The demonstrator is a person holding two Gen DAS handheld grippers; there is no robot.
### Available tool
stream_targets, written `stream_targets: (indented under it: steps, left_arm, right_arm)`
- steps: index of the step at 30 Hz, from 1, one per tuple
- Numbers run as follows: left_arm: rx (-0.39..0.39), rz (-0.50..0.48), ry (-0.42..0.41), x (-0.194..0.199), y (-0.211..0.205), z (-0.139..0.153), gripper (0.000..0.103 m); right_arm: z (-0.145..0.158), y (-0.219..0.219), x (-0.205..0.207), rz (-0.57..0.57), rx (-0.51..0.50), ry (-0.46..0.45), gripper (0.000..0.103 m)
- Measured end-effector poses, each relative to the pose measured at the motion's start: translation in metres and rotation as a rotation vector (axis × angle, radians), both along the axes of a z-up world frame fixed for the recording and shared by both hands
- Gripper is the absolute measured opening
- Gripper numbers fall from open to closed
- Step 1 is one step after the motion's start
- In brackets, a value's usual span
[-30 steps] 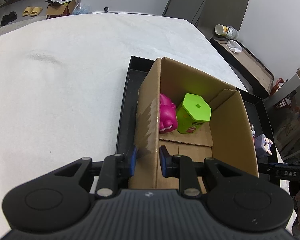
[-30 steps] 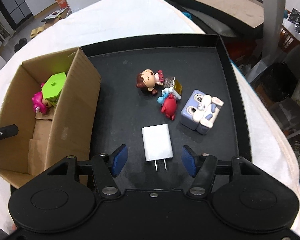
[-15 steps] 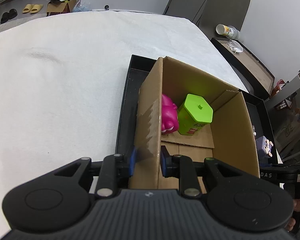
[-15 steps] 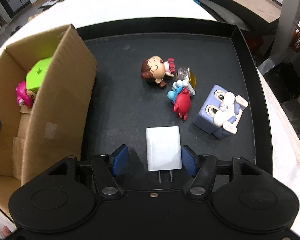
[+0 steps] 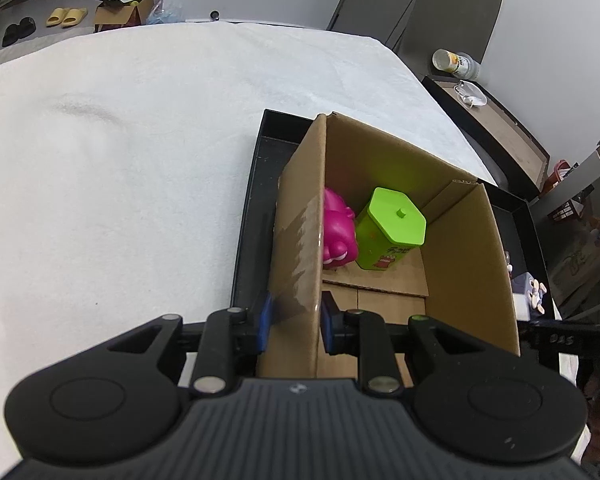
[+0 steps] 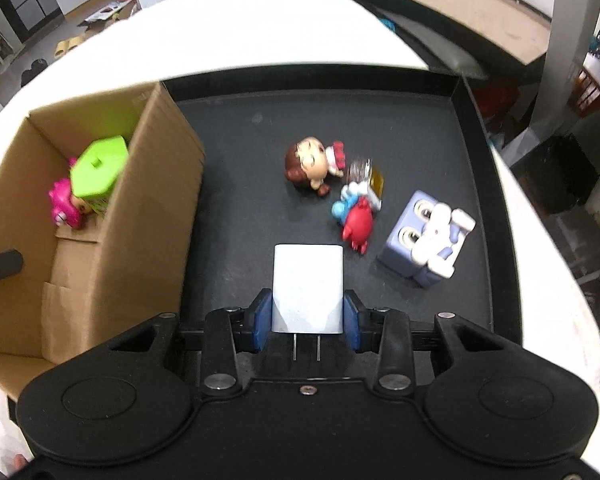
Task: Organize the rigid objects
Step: 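Reach the right gripper to the white charger plug and grasp it, then carry the white charger plug with the right gripper and release it into the cardboard box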
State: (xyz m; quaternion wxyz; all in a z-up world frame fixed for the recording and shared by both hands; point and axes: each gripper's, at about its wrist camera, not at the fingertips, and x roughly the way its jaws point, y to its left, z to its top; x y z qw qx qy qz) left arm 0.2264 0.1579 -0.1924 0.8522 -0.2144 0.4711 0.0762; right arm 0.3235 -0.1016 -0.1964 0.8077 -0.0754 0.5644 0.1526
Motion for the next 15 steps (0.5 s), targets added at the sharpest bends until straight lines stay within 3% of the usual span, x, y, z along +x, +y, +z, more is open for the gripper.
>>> stream_targets:
  steps: [15]
  left_arm:
    - [-0.019,-0.002,-0.006,-0.002,0.001,-0.001,0.023]
  right_arm:
    - [0.056,0.021,-0.003,0.047,0.021,-0.111,0.036]
